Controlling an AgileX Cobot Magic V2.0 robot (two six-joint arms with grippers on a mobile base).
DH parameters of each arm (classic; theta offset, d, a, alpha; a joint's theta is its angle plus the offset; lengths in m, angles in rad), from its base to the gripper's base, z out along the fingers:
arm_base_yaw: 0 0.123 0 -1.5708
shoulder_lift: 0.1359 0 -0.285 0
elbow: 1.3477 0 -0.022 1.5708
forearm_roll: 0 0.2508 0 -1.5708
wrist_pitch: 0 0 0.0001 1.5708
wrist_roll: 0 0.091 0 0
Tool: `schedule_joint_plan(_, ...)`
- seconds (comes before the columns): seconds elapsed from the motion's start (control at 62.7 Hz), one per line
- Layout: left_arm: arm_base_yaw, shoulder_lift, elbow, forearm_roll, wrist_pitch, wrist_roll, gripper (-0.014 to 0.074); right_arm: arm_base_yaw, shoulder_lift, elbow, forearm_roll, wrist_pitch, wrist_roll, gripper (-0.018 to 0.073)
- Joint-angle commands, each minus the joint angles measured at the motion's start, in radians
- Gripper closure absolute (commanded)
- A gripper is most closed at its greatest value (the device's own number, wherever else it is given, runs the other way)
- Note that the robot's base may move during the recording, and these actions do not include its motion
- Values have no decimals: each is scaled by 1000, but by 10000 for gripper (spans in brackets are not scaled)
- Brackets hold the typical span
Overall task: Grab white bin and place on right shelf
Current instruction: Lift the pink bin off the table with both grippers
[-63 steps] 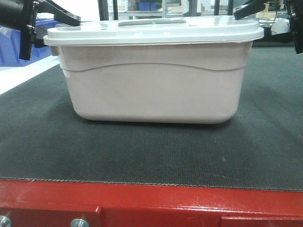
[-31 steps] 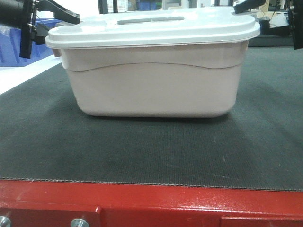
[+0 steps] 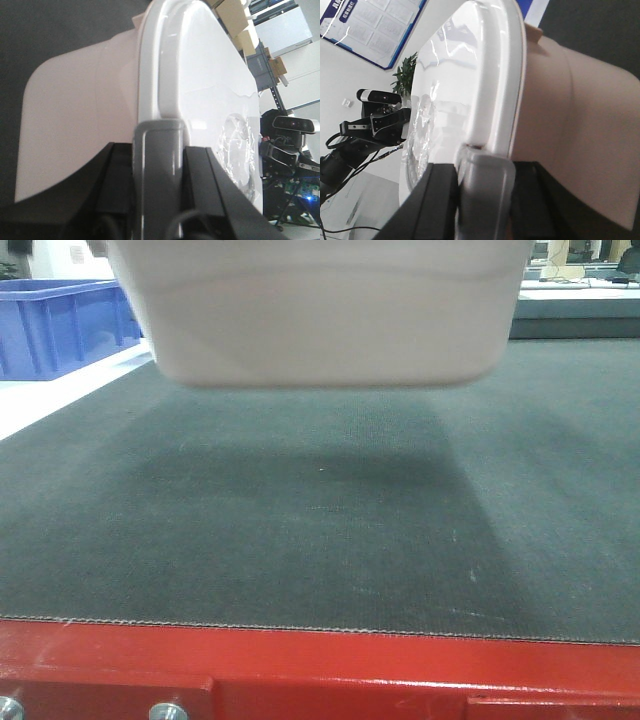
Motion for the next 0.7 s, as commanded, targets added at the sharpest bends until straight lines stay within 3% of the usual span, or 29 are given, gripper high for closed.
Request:
schedule_joint_plan(0.0, -16, -113, -46, -128, 161, 1, 684, 9, -104, -36, 116, 182, -27, 314)
schedule_joint_plan(0.495, -19, -234, -162, -173, 160, 1, 684, 9, -281, -37, 269, 182, -27, 314)
schedule_joint_plan(0.686, -66, -234, -171, -169, 160, 1, 684, 9, -306, -38, 333, 182, -27, 314)
